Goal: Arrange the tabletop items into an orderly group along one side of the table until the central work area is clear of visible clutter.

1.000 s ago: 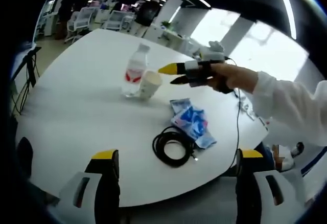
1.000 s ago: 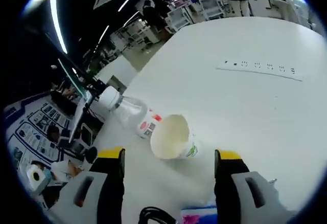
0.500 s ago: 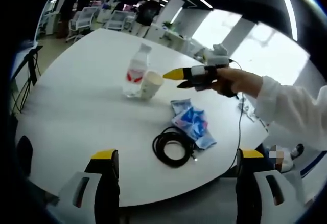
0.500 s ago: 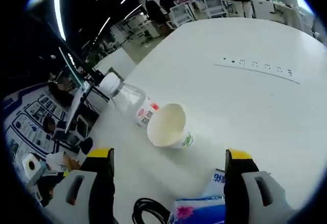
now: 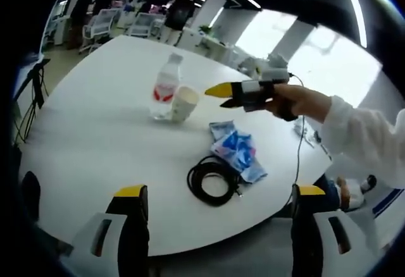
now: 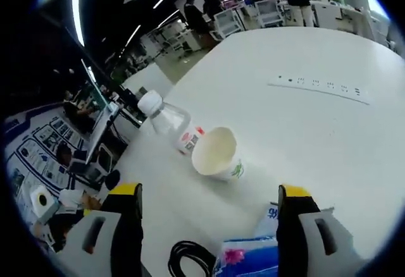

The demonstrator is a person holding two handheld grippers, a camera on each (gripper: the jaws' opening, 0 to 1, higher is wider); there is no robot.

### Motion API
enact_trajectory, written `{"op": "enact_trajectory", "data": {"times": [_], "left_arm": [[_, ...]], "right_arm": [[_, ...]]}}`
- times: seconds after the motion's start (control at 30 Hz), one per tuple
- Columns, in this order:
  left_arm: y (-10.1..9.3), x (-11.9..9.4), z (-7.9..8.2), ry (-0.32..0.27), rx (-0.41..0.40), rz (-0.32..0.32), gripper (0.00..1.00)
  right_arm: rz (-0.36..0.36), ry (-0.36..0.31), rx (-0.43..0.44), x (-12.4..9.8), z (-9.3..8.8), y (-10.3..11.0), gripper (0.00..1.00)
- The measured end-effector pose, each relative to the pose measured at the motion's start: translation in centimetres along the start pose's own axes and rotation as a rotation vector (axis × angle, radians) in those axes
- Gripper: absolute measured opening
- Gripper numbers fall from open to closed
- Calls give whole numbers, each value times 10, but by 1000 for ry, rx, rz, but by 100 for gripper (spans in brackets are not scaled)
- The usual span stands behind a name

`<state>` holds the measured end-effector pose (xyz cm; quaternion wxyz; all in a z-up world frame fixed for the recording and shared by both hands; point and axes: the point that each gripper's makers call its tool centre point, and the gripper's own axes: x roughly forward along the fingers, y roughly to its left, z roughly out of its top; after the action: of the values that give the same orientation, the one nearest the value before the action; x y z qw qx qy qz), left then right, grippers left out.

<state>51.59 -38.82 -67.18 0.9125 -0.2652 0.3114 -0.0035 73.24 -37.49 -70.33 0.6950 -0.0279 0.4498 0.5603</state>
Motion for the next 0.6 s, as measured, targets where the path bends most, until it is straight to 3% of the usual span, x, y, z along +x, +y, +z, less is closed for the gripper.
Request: {"op": "enact_trajectory", "data": {"times": [0.3, 0.6], "left_arm": [[-9, 4, -7, 42, 45, -22, 90], [-21, 4, -7, 36, 71, -51, 89]], "right_arm": [[-2, -5, 2, -11, -13, 0, 87], [-21, -27, 6, -28, -21, 1, 87]]}}
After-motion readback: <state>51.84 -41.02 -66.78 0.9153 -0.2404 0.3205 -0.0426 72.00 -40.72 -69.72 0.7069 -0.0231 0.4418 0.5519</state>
